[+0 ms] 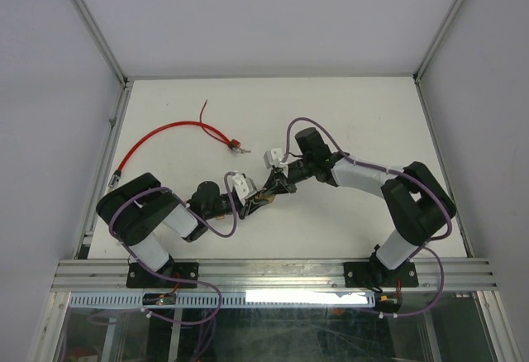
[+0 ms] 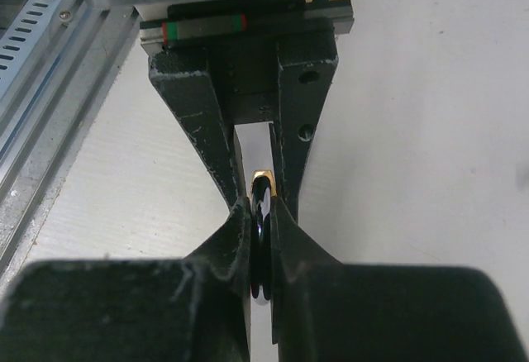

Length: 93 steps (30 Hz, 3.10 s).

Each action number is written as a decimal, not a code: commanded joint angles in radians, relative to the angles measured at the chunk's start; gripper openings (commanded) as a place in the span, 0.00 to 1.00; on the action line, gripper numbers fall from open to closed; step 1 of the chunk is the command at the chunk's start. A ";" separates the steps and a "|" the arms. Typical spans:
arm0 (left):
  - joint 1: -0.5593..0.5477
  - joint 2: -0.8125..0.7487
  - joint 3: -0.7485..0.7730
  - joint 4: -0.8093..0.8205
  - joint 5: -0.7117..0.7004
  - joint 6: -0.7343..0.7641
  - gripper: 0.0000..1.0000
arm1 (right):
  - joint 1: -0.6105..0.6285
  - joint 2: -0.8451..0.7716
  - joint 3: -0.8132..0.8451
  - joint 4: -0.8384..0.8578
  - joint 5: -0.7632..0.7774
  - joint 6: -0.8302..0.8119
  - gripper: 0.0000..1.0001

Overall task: Lock with the key
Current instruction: Lock the lock.

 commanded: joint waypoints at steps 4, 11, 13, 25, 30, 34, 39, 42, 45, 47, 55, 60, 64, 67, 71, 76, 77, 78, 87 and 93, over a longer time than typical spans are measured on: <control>-0.039 -0.029 0.011 -0.165 -0.031 -0.016 0.00 | 0.173 0.131 -0.068 -0.173 0.160 0.063 0.00; -0.039 -0.068 0.005 -0.173 -0.031 -0.010 0.00 | 0.163 -0.027 0.038 -0.351 0.224 0.004 0.00; -0.039 -0.074 0.002 -0.172 -0.028 -0.015 0.00 | 0.150 -0.053 0.058 -0.388 0.291 -0.014 0.00; -0.039 -0.088 -0.004 -0.163 -0.028 -0.009 0.00 | -0.001 -0.102 0.072 -0.558 0.416 -0.175 0.00; -0.039 -0.107 -0.001 -0.176 -0.027 -0.003 0.00 | -0.006 -0.071 0.072 -0.604 0.424 -0.186 0.00; -0.038 -0.086 0.002 -0.171 -0.031 0.002 0.00 | 0.016 -0.024 0.074 -0.624 0.416 -0.174 0.00; -0.039 -0.050 -0.007 -0.131 -0.039 -0.003 0.00 | 0.075 0.063 0.095 -0.658 0.433 -0.160 0.00; -0.039 -0.038 -0.020 -0.097 -0.049 -0.004 0.00 | 0.086 0.098 0.100 -0.690 0.437 -0.169 0.00; -0.039 -0.033 -0.025 -0.084 -0.055 -0.002 0.00 | 0.095 0.107 0.069 -0.702 0.449 -0.174 0.00; -0.034 -0.027 -0.031 -0.064 -0.057 0.000 0.00 | 0.097 0.113 0.055 -0.709 0.446 -0.175 0.00; -0.021 -0.007 -0.036 -0.032 -0.048 -0.004 0.00 | 0.178 0.195 0.069 -0.736 0.415 -0.162 0.00; -0.014 0.003 -0.041 -0.008 -0.043 -0.007 0.00 | 0.186 0.224 0.061 -0.737 0.402 -0.159 0.00; -0.005 0.000 -0.050 0.014 -0.036 -0.015 0.00 | 0.197 0.241 0.062 -0.742 0.405 -0.160 0.00; 0.002 0.002 -0.058 0.037 -0.029 -0.024 0.00 | 0.218 0.252 0.061 -0.752 0.412 -0.165 0.00; 0.007 0.011 -0.058 0.044 -0.020 -0.028 0.00 | 0.262 0.281 0.076 -0.749 0.442 -0.132 0.00; 0.008 0.020 -0.051 0.029 -0.008 -0.031 0.00 | 0.254 0.239 0.094 -0.710 0.410 -0.072 0.00; 0.007 0.023 -0.048 0.027 -0.008 -0.032 0.00 | 0.249 0.230 0.088 -0.690 0.416 -0.059 0.00; 0.008 0.026 -0.045 0.024 -0.006 -0.032 0.00 | 0.242 0.230 0.088 -0.686 0.416 -0.053 0.00; 0.008 -0.063 -0.043 -0.018 -0.027 -0.124 0.08 | 0.058 0.035 0.122 -0.690 0.299 -0.059 0.00; 0.007 -0.178 -0.020 -0.049 0.000 -0.309 0.39 | -0.051 -0.099 0.135 -0.729 0.167 -0.094 0.00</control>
